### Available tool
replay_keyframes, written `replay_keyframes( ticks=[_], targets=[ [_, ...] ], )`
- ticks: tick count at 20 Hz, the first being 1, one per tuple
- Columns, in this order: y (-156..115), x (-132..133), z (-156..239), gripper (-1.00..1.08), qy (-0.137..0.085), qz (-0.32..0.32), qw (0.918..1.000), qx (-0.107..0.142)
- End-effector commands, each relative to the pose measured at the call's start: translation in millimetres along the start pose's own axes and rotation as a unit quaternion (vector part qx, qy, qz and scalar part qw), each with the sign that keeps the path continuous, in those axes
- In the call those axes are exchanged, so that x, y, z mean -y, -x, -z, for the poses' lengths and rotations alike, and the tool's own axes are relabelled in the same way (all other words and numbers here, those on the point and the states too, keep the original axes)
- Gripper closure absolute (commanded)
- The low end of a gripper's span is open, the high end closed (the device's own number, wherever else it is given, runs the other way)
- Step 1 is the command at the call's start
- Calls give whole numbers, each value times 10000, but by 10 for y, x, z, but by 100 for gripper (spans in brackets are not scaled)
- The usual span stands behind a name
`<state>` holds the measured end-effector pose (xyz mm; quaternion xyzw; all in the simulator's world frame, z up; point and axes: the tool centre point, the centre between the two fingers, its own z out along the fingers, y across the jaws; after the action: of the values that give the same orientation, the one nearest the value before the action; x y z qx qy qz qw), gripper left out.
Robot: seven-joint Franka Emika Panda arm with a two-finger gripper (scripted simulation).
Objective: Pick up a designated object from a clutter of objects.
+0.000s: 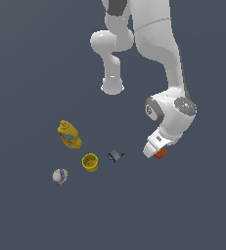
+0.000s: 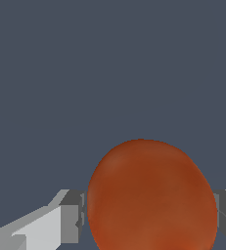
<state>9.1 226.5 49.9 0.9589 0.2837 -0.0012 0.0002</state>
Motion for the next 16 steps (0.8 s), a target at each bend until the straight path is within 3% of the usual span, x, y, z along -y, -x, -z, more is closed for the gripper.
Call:
replay_keyframes(
  ticks=[1, 8, 16],
  targets=[
    [16, -58, 60, 108, 4, -5, 10000, -13],
    [170, -383, 369, 108, 4, -5, 10000, -13],
    [470, -1027, 989, 108, -1, -1, 10000, -15]
  ],
)
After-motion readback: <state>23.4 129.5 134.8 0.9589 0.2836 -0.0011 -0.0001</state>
